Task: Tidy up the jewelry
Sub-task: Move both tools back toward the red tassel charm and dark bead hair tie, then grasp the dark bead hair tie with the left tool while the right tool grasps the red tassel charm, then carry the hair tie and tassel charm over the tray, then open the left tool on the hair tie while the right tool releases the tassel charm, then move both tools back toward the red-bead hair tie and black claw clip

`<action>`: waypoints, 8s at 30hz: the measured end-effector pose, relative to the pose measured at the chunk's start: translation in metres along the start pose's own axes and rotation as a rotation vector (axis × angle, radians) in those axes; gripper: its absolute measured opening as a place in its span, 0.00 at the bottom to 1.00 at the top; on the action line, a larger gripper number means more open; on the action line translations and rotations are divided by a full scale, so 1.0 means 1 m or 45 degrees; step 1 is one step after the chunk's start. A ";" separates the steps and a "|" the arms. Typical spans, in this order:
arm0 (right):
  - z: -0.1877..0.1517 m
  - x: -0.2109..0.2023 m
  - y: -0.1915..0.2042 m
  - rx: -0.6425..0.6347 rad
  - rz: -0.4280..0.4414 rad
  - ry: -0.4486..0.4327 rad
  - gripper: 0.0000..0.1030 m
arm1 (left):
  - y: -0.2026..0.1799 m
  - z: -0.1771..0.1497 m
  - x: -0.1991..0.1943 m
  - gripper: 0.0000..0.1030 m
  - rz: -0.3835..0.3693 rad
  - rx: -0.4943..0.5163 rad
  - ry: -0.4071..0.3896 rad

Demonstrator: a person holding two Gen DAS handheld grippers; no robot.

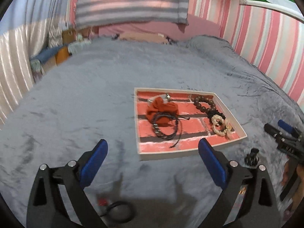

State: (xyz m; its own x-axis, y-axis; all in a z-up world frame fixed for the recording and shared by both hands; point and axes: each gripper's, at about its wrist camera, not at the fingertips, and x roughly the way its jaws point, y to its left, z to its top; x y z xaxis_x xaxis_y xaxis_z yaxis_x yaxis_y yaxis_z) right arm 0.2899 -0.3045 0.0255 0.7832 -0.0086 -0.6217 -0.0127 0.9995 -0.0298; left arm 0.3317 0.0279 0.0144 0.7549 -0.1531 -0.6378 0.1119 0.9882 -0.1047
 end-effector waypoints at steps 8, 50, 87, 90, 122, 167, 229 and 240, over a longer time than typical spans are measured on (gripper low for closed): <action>-0.030 -0.055 -0.003 0.044 -0.019 -0.083 0.96 | 0.034 -0.033 -0.071 0.94 0.128 0.011 -0.117; -0.146 -0.024 0.025 -0.003 -0.053 0.129 0.96 | 0.085 -0.156 -0.033 0.96 0.213 -0.066 0.092; -0.155 0.005 0.039 -0.070 0.152 0.289 0.26 | 0.089 -0.158 -0.010 0.32 0.034 -0.092 0.135; -0.155 0.004 0.042 -0.075 0.171 0.281 0.17 | 0.088 -0.158 -0.011 0.31 0.030 -0.089 0.129; -0.097 -0.017 0.022 -0.010 0.221 0.084 0.08 | 0.015 -0.082 -0.031 0.27 -0.064 0.034 -0.076; -0.002 0.167 0.023 -0.080 0.080 0.193 0.09 | -0.037 0.022 0.196 0.28 0.075 -0.019 0.130; -0.068 0.013 -0.042 0.109 -0.045 0.041 0.96 | 0.058 -0.069 0.001 0.95 0.205 -0.125 -0.013; -0.096 0.027 -0.035 0.086 -0.045 0.122 0.96 | 0.054 -0.111 0.018 0.95 0.164 -0.110 0.127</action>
State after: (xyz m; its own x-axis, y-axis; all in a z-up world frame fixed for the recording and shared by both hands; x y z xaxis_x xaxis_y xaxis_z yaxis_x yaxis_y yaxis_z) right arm 0.2518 -0.3425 -0.0655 0.7191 -0.0439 -0.6935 0.0585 0.9983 -0.0025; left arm 0.2796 0.0777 -0.0869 0.6911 -0.0294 -0.7222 -0.0411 0.9960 -0.0799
